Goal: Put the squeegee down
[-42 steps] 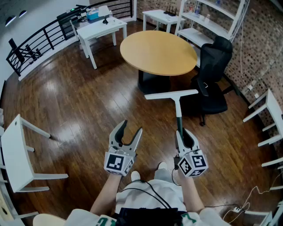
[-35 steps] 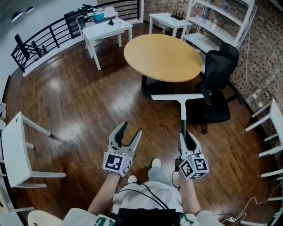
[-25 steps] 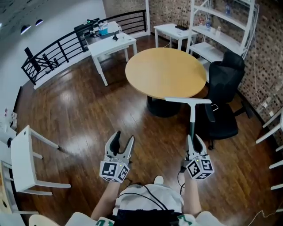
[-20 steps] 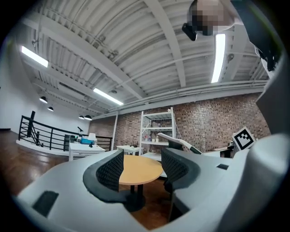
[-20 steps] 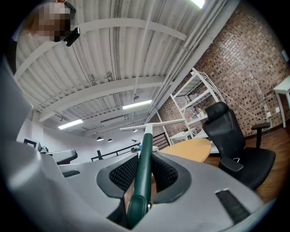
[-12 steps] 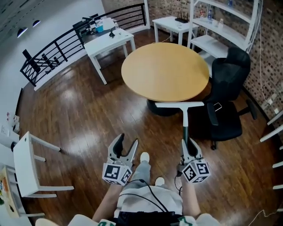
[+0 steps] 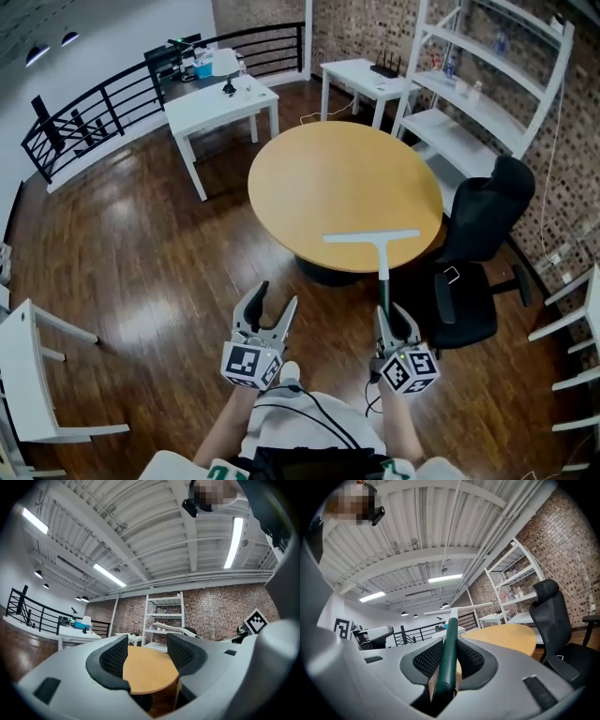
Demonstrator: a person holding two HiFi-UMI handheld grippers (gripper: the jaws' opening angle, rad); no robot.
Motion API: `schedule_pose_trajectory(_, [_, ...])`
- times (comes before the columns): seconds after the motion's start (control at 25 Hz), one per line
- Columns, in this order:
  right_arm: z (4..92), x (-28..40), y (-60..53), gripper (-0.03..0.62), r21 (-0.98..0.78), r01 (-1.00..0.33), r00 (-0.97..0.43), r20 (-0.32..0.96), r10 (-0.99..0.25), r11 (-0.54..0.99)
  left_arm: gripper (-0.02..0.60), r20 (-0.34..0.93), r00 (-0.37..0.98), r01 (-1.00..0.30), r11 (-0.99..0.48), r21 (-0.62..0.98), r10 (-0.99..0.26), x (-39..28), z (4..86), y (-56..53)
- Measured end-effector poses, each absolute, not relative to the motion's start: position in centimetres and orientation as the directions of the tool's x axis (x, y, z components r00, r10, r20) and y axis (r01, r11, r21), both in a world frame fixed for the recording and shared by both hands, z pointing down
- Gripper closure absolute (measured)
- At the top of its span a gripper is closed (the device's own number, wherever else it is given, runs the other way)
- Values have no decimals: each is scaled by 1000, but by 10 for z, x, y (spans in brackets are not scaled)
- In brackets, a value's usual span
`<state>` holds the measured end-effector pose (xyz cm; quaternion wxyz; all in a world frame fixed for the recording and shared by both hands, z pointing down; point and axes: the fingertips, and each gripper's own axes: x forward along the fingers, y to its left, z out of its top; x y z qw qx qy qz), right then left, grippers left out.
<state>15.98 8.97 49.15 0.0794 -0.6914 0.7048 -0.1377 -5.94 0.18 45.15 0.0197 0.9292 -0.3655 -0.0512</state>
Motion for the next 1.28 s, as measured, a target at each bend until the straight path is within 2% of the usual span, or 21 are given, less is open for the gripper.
schedule_pose_trajectory(0.24, [483,141,2,477,-263,-964,-45,79,-996,22,342,-91,765,-629,-770,105,-637,-56,451,-82])
schedule_pose_trajectory(0.52, [514,160,-33,477,-299,-954,-24,163,-986,-26,342,-44,804,-587,-803,104,-593,-24,473,-126])
schedule_pose_trajectory(0.8, [530,224,-97,477,-342,-940,-43,162,-986,-15,342,-14,771,-632,-767,111,-637,25,476,-187])
schedule_pose_trajectory(1.08, [506,308,-169,477,-315,-945,-114,79,-990,84,342,-47,725,-683,-726,78,-687,106,458,-253])
schedule_pose_trajectory(1.28, [522,357,-197,477,-353,-931,-142,122,-982,91,342,-45,717,-692,-718,77,-696,159,453,-278])
